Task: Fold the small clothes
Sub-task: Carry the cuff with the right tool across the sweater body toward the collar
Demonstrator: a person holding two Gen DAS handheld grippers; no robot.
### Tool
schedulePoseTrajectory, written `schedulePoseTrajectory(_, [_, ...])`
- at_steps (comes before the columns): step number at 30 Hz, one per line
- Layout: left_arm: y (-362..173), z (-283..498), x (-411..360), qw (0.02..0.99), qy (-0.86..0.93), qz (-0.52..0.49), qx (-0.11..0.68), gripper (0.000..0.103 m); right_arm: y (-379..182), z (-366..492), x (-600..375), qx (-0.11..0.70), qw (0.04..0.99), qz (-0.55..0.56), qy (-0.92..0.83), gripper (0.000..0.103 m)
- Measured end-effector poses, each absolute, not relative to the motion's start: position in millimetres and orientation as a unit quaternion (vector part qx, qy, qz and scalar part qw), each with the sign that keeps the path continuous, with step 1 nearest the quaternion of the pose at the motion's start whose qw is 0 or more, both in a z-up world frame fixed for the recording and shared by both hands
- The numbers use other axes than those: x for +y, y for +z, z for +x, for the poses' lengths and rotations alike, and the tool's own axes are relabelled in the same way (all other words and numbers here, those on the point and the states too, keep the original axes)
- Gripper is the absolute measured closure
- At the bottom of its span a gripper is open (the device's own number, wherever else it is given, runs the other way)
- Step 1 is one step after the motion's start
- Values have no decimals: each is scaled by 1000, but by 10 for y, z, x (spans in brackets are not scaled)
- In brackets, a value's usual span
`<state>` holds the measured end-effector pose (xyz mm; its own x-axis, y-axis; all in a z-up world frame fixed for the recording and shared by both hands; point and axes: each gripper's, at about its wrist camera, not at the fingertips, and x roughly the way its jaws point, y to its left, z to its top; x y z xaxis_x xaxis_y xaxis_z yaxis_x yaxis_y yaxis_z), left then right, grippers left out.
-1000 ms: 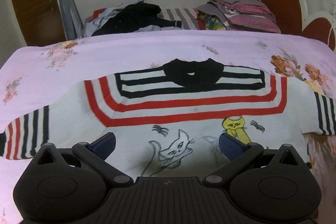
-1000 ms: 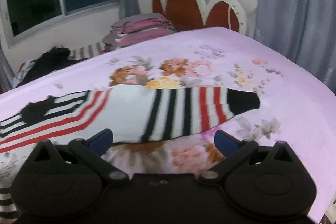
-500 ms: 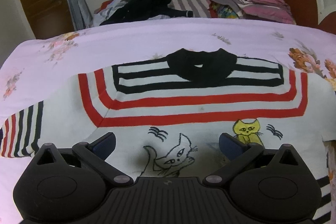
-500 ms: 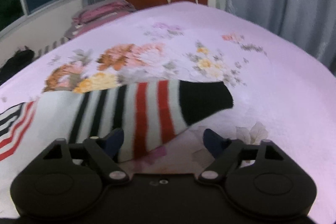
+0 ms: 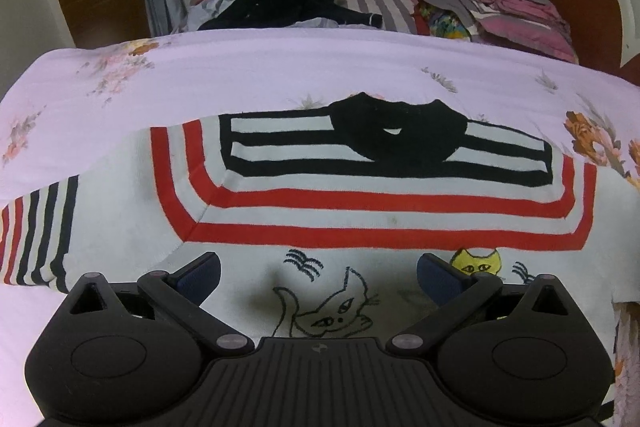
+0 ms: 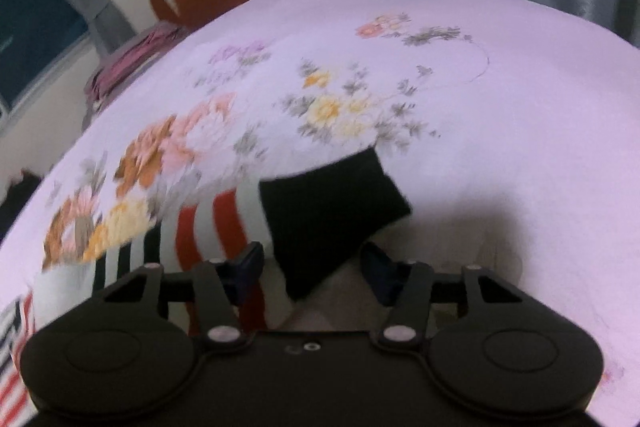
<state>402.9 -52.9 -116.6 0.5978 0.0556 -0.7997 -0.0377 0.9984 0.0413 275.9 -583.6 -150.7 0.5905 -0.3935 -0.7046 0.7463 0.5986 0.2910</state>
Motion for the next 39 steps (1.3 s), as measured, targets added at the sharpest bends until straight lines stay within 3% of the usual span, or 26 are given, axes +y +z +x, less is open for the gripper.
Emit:
schedulePoseTrajectory(3, [-1162,4021,-557,894,23,16,447,0,-1521,2745,-5910,294,836,307,-348,84])
schedulePoseTrajectory(6, [-1154,4002,-576,894,21,17,447,0,-1509,2693,-5921,284,839,311,-344,95])
schedulePoseTrajectory(21, [-1052,4002,-585,902,0,0,431,0,-1179,2793,-5644,272,873,247,-319,96])
schedulePoseTrajectory(31, [-938,4003,-352,908,-5,-32,418,0,-818,3377,-4593,275,930,174,-174,96])
schedulePoseTrajectory(39, [-937,4006,-7,908,-6,-45,417,0,-989,3844,-3397,315,935,157,-53,96])
